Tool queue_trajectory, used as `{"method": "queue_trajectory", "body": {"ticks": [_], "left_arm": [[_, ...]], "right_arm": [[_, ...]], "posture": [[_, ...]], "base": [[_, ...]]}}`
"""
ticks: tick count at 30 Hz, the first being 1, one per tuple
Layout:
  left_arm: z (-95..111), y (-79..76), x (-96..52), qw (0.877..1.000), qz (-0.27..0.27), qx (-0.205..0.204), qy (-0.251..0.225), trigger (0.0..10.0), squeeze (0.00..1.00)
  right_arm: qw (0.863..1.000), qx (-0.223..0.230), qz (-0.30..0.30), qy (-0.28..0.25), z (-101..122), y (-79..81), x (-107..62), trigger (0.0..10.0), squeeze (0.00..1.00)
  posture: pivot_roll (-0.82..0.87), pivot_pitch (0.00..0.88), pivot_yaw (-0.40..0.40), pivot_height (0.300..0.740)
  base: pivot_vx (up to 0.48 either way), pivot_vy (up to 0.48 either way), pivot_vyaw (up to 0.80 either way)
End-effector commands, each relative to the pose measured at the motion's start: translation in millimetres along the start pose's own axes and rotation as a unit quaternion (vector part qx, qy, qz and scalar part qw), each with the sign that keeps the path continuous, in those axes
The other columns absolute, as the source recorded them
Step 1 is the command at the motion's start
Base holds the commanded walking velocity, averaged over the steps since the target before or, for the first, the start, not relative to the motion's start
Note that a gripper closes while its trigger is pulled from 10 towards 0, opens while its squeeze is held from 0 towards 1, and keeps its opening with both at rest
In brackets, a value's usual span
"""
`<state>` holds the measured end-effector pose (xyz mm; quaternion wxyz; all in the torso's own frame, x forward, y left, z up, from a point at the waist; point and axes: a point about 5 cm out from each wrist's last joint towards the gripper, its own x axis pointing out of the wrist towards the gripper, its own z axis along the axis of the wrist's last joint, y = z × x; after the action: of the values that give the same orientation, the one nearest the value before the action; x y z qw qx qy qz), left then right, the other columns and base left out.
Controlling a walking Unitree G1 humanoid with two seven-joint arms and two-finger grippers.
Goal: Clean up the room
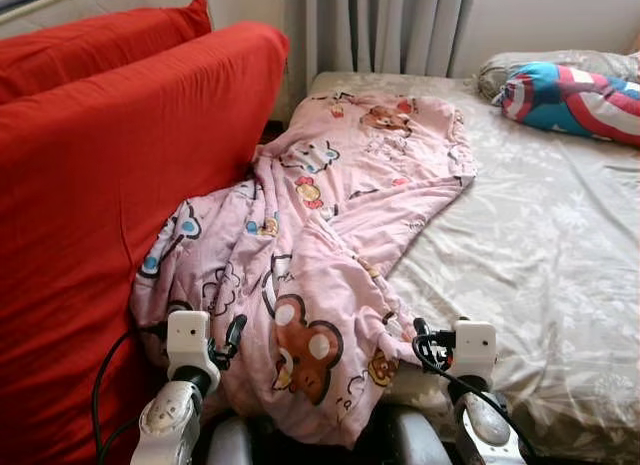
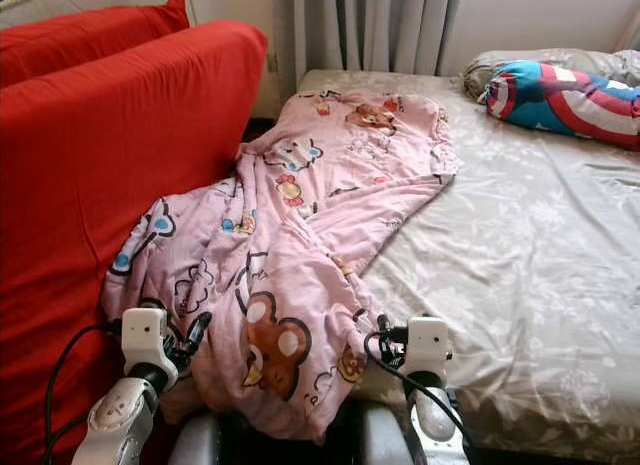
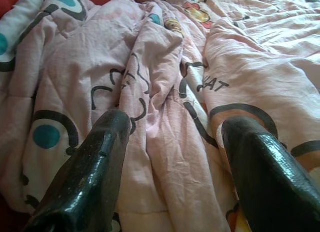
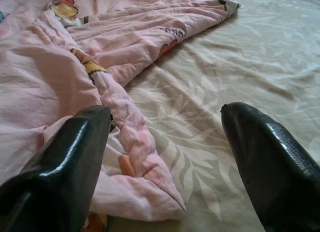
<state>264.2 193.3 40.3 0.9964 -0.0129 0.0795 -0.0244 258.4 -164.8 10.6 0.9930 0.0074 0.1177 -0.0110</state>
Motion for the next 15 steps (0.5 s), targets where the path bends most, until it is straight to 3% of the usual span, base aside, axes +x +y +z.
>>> {"method": "queue_trajectory", "body": {"ticks": [1,5,15], "left_arm": [[1.0,-0.2,1.6,1.0,-0.003,0.011,0.003,10.0,0.0],[1.3,-0.3,2.0,1.0,-0.003,0.012,0.003,10.0,0.0],[1.8,-0.5,2.6,1.0,-0.006,0.012,0.002,10.0,0.0]], "right_arm": [[1.0,0.003,0.025,0.009,-2.0,6.8,1.2,10.0,0.0],[0.999,0.0,0.034,0.007,-2.1,9.2,0.9,10.0,0.0],[0.999,-0.004,0.045,0.011,-5.0,10.4,0.5,10.0,0.0]], "posture": [[-0.08,0.04,0.004,0.578],[-0.08,0.04,0.003,0.578],[-0.08,0.04,0.004,0.578]], "base": [[0.0,0.0,0.0],[0.0,0.0,0.0],[0.261,0.0,0.08]]}}
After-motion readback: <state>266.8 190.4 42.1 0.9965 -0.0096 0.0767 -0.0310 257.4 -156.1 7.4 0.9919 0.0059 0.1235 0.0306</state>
